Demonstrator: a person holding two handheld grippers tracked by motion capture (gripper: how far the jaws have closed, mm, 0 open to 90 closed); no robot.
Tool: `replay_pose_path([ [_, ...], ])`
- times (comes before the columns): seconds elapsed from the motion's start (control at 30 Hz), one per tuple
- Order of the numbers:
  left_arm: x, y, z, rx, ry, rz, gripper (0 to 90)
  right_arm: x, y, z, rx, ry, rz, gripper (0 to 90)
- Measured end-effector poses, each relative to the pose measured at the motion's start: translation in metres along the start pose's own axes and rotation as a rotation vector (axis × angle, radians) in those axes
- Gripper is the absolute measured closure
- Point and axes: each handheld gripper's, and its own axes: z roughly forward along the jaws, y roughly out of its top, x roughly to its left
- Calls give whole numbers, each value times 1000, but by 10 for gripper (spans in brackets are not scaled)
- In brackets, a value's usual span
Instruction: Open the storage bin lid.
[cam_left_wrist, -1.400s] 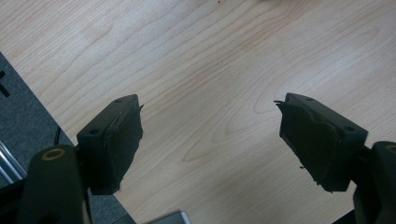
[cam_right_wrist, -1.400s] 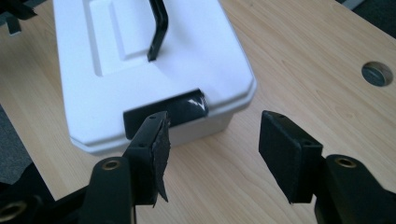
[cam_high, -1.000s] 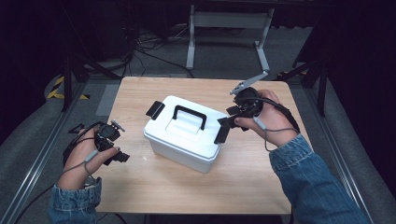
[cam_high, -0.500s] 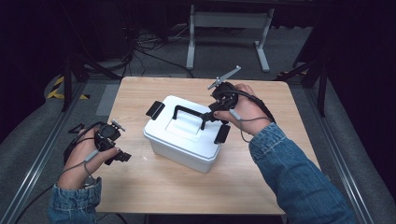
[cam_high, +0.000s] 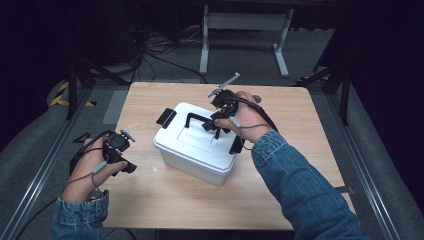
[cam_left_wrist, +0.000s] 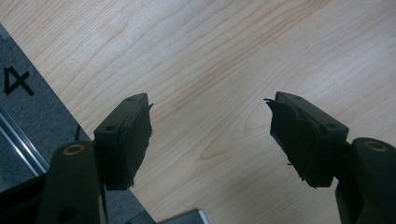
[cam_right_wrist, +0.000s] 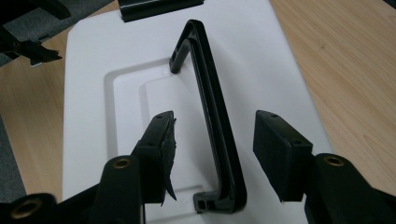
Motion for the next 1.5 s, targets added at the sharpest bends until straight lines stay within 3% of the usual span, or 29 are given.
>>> replay_pose_path([
  [0.1, 1, 1, -2, -14, 10, 3, 301, 2, 1, 6, 11, 5, -8, 500],
  [0.17, 0, 0, -3, -16, -3, -12, 308, 4, 2, 10, 19, 4, -14, 506],
  [0.37, -2, 1, -2, -7, -25, 0, 330, 7, 3, 14, 19, -17, -39, 575],
  [0.53, -1, 1, -3, -12, -1, 12, 330, 9, 4, 13, 27, -29, -50, 683],
  [0.7, 0, 1, -6, -20, -3, -17, 318, 12, 4, 11, 55, -13, -68, 814],
  [1.07, 0, 2, -6, -31, -5, -24, 302, 13, 6, 10, 54, 15, -117, 840],
  [1.5, 1, 6, -4, -33, -5, -9, 298, 11, 9, -8, -12, 42, -109, 846],
])
